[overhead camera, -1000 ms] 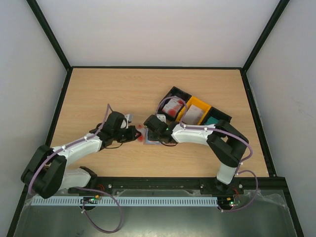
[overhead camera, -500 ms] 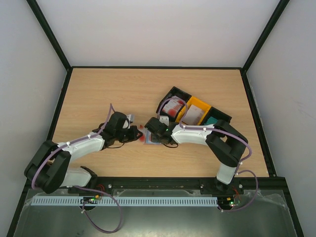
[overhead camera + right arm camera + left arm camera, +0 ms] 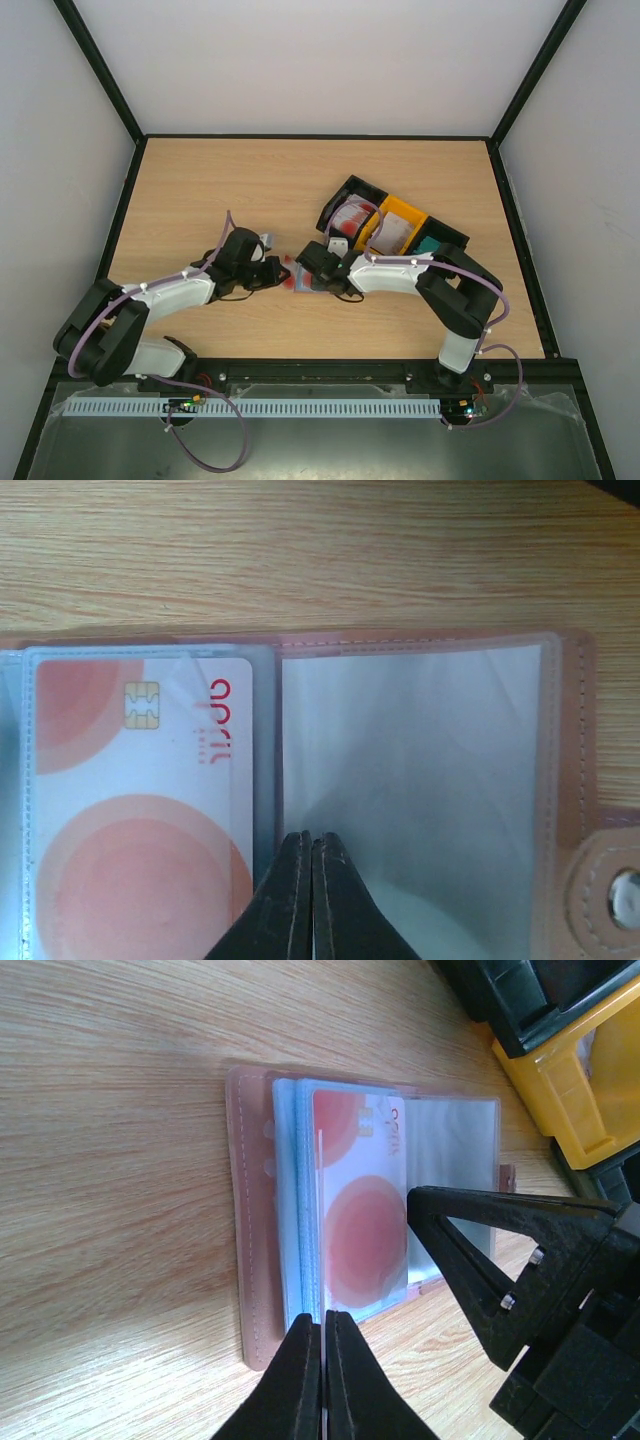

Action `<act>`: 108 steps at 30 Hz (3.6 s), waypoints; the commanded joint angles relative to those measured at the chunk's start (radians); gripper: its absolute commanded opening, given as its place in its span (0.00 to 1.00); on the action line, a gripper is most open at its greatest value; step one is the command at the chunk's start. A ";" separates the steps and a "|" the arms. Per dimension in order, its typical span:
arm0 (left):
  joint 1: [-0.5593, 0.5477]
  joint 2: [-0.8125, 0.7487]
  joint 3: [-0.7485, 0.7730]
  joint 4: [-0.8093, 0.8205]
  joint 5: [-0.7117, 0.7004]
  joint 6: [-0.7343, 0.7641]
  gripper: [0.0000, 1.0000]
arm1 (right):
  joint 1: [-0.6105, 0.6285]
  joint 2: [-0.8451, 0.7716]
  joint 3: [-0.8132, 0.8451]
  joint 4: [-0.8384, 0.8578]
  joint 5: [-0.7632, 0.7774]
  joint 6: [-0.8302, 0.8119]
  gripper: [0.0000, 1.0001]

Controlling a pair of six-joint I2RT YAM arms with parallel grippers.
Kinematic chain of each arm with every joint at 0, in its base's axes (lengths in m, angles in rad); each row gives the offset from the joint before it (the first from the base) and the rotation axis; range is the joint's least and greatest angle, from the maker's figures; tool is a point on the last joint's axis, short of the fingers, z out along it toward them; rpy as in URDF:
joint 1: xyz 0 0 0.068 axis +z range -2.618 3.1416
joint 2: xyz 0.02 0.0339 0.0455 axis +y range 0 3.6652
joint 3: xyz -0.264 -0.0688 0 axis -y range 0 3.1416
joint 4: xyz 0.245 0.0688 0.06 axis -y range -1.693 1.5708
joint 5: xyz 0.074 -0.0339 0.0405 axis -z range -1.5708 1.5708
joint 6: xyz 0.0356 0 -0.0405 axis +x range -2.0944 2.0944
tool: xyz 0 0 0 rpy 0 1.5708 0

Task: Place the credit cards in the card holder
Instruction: Turn over the card slot in the card holder.

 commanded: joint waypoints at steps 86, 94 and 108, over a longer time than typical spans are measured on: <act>-0.018 0.010 -0.019 0.016 0.129 0.060 0.03 | -0.011 -0.046 -0.096 0.116 -0.086 0.028 0.03; -0.023 0.021 -0.001 0.054 0.197 0.080 0.03 | -0.013 -0.156 -0.145 0.155 -0.030 0.060 0.18; -0.091 0.108 0.099 0.053 0.198 0.101 0.03 | -0.012 -0.355 -0.237 0.236 0.019 0.042 0.46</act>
